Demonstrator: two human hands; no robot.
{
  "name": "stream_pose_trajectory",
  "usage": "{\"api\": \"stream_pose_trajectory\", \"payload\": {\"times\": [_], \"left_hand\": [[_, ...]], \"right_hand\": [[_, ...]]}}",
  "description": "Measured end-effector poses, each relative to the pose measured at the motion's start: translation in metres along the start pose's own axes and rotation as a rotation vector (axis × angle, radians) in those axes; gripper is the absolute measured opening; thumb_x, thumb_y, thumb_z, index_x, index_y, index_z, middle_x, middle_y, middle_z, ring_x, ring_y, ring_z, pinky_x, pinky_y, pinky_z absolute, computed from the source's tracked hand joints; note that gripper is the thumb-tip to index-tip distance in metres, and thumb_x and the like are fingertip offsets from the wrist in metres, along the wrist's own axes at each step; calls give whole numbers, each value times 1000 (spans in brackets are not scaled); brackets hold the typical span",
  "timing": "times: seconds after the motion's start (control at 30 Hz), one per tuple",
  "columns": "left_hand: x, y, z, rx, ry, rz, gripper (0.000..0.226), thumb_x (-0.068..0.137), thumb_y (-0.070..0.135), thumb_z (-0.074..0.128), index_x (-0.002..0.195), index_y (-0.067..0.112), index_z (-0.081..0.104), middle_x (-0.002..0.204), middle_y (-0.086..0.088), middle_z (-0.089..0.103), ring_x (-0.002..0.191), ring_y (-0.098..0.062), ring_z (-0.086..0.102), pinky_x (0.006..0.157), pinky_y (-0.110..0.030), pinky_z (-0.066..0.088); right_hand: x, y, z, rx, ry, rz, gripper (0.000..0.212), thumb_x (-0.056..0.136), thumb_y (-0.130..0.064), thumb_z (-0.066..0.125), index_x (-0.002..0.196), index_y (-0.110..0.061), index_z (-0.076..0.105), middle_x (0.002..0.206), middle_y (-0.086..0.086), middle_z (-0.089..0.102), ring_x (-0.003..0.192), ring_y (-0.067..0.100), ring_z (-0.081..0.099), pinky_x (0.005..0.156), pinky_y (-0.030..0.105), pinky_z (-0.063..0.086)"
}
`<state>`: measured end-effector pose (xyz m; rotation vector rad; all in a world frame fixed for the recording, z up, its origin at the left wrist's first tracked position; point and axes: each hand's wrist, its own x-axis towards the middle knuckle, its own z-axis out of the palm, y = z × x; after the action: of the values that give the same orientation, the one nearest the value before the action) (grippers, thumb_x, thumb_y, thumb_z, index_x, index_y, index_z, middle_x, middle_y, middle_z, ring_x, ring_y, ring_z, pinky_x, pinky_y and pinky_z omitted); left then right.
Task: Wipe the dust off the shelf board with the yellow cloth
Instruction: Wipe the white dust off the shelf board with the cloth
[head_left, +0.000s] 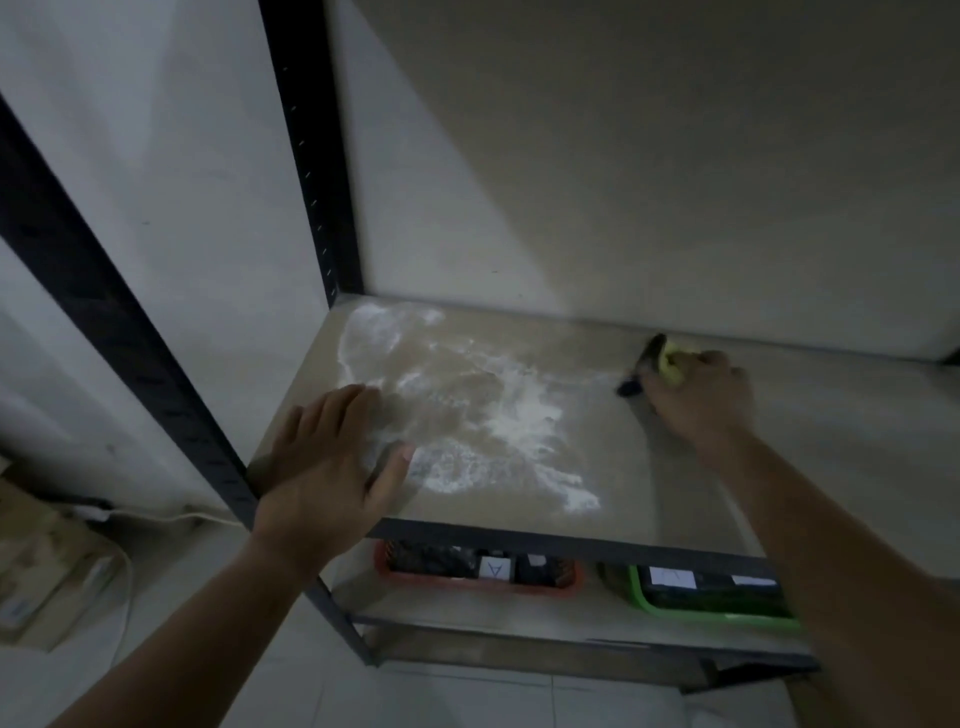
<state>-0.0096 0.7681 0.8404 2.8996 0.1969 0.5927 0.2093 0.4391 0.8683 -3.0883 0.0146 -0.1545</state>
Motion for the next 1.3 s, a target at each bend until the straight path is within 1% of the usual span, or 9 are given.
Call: {"api": "stream_pose_trajectory", "payload": {"times": [0.1,0.23,0.4,0.6,0.8,0.93,1.03,1.13,1.3], "left_hand": [[1,-1,1,12,-10,11,62,96,57,45,133,8,58,127,-9,62,115,-32,61,97,-45,46],[0,-2,1,4,-20,14,64,97,59,40,133,10,58,128,-7,62,118,-31,60,99,-46,46],[1,-2,2,-4,3,13,63,95,57,43,133,9,58,129,-8,63,119,-32,60,100,-45,45],[2,-1,3,6,-7,17,60,94,55,42,133,12,59,129,-6,62,119,-29,58,100,-44,43],[2,-5,5,37,-58,17,63,95,56,39,137,13,57,134,-7,60,124,-30,55,104,-44,40],[2,-4,4,30,-57,24,62,95,57,37,133,13,59,134,-8,59,123,-32,55,104,-46,40],[3,-2,5,33,-45,18,59,94,54,39,130,13,62,133,-7,60,122,-32,56,103,-45,39],[2,-2,5,31,-52,12,56,93,53,42,130,15,62,134,-7,60,123,-32,56,104,-44,39],[2,-1,4,40,-71,-5,57,94,51,41,131,14,61,135,-7,59,125,-31,55,106,-44,38]], "right_hand": [[-24,-63,15,85,127,-210,55,83,-43,31,111,-14,68,106,18,63,92,38,60,83,40,45],[-51,-114,-1,452,-38,-549,29,87,-17,56,112,-13,71,115,10,64,95,27,64,88,32,51],[-5,-31,-46,579,-9,-330,9,88,-19,64,96,-21,66,89,-5,65,76,11,66,59,3,42],[55,51,7,-15,-5,-169,31,82,-32,47,102,-11,58,107,19,64,100,38,59,86,45,51],[13,-83,20,335,-25,-649,47,77,-23,48,118,-13,67,125,11,65,115,28,59,102,35,46],[2,-71,-5,560,-55,-865,36,82,-5,57,116,-4,68,122,14,65,114,27,58,103,32,44],[33,-3,-6,415,200,-550,42,80,-11,55,120,-6,65,124,18,63,112,34,59,99,35,47],[43,25,4,211,39,-166,38,87,-21,44,113,-1,62,120,24,60,102,40,59,89,39,47],[-12,-80,22,347,95,-558,56,73,-30,37,113,-9,69,120,16,65,110,36,60,99,40,47]]}}
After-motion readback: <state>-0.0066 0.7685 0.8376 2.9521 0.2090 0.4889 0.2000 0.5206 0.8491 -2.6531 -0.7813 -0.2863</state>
